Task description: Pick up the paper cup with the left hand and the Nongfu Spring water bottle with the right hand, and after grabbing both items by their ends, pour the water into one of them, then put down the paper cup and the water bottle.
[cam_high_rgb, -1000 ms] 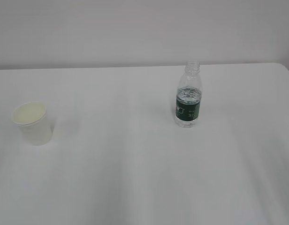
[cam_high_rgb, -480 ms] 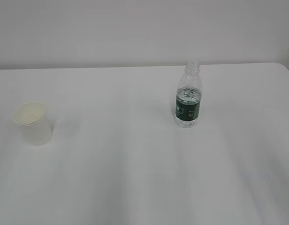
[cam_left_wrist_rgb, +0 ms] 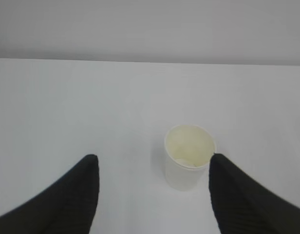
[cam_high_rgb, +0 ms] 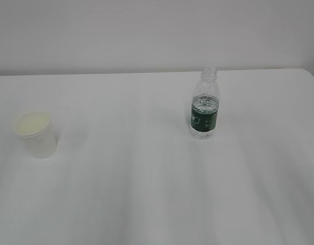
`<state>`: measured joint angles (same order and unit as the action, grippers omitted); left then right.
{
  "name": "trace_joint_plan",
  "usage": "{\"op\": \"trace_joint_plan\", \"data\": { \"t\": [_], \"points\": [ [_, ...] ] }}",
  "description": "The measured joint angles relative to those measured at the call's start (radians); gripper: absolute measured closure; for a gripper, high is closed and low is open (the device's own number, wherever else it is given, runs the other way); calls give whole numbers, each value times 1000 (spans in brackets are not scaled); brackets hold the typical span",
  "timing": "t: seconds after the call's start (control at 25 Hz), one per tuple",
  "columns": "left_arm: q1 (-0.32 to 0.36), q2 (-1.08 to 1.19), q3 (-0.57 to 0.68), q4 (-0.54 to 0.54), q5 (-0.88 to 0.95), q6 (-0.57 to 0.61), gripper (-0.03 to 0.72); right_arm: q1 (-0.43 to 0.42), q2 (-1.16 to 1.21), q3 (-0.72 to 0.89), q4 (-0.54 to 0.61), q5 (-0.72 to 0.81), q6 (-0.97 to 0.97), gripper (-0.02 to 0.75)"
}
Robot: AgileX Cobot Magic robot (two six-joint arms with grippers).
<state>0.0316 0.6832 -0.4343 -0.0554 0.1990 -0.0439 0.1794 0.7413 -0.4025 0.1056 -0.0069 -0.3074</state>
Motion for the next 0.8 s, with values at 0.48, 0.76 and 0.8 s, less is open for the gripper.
{"op": "trace_joint_plan", "data": {
  "t": [0.48, 0.76, 0.8],
  "points": [
    [0, 2, 76, -11, -151, 0, 183, 53, 99, 20, -26, -118, 39, 165],
    [0, 58, 76, -8, -187, 0, 183, 53, 181, 52, -118, -239, 159, 165],
    [0, 69, 76, -8, -192, 0, 183, 53, 192, 57, -140, -259, 183, 164]
  ]
}}
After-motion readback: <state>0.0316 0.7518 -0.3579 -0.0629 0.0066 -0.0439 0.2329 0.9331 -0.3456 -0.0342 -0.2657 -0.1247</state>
